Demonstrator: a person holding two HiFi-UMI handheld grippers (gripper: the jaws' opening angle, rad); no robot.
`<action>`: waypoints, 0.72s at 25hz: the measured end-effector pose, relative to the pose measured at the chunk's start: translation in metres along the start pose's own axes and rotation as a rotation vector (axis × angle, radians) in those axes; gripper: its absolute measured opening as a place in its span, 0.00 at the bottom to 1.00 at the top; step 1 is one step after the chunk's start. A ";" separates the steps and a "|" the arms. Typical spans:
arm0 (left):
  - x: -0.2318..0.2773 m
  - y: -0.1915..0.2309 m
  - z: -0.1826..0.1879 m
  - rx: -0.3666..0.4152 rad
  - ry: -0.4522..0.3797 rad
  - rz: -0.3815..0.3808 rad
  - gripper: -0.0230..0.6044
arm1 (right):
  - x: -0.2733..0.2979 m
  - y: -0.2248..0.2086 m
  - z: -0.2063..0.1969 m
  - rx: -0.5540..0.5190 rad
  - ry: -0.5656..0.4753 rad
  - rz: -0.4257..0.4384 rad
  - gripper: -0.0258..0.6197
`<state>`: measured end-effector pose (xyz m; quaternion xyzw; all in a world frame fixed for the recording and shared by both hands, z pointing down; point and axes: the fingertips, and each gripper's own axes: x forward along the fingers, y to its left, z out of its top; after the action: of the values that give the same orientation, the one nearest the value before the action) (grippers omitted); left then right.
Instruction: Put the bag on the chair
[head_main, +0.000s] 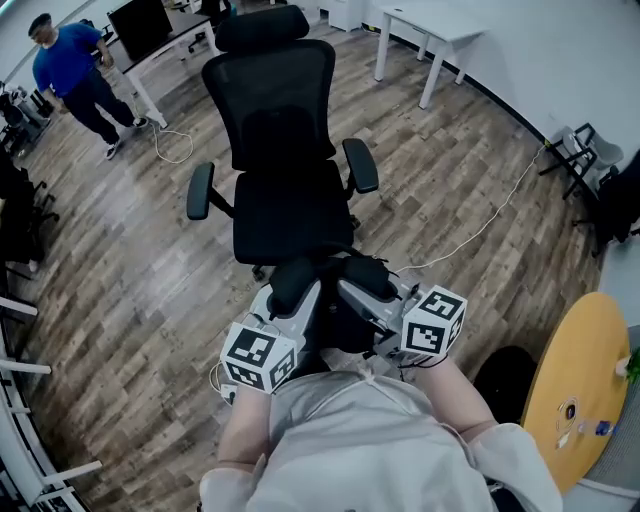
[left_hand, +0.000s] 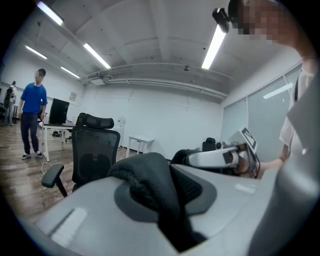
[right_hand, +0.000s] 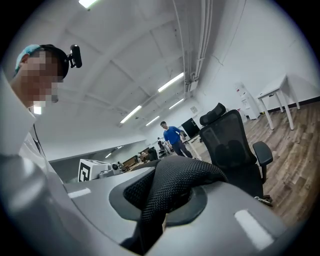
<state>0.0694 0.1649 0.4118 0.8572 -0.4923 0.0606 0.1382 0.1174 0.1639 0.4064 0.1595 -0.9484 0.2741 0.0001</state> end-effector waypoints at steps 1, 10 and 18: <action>0.006 0.015 0.006 0.006 0.002 -0.014 0.15 | 0.013 -0.008 0.008 0.005 -0.008 -0.009 0.11; 0.058 0.168 0.066 0.047 0.001 -0.095 0.16 | 0.153 -0.069 0.080 0.010 -0.063 -0.057 0.11; 0.094 0.258 0.118 0.056 -0.014 -0.152 0.16 | 0.240 -0.119 0.151 -0.009 -0.116 -0.093 0.11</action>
<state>-0.1085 -0.0713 0.3673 0.8960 -0.4250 0.0576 0.1150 -0.0612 -0.0827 0.3612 0.2187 -0.9397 0.2597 -0.0412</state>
